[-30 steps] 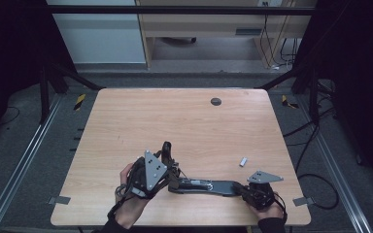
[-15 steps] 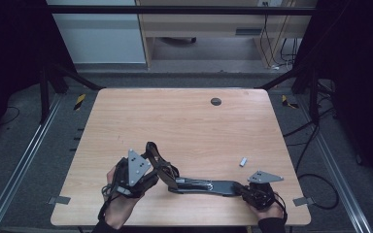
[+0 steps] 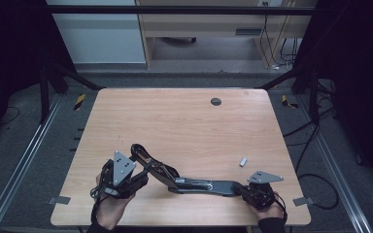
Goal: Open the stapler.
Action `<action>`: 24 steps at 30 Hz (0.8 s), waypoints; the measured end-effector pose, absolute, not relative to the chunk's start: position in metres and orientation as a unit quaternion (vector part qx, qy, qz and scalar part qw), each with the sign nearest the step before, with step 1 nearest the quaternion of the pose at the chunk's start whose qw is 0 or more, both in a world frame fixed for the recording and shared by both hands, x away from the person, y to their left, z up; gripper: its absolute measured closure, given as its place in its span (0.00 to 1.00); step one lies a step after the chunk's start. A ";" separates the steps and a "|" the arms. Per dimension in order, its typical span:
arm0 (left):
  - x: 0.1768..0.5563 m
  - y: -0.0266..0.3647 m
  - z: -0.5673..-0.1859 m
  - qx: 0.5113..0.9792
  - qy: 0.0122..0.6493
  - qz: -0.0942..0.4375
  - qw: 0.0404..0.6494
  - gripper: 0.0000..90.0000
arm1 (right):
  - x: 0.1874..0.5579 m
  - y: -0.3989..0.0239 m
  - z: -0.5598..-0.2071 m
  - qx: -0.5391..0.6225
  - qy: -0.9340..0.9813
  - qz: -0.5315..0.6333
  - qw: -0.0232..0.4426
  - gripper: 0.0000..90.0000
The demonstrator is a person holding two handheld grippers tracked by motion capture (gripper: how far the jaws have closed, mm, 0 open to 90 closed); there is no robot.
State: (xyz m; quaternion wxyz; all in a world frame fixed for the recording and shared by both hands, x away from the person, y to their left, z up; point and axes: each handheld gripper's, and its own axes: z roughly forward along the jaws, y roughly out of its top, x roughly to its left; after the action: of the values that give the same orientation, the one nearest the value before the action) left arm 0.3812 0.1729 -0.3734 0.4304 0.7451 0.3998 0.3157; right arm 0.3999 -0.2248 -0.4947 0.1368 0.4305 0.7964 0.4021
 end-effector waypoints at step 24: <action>0.382 0.185 -0.386 0.734 0.413 0.317 0.437 0.51 | 0.400 -0.225 -0.494 0.432 0.797 0.402 0.132 1.00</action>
State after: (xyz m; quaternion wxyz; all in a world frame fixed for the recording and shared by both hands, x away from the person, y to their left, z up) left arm 0.3819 0.1855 -0.3861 0.4369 0.7336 0.4129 0.3169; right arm 0.3997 -0.2246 -0.4940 0.1321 0.4316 0.7966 0.4021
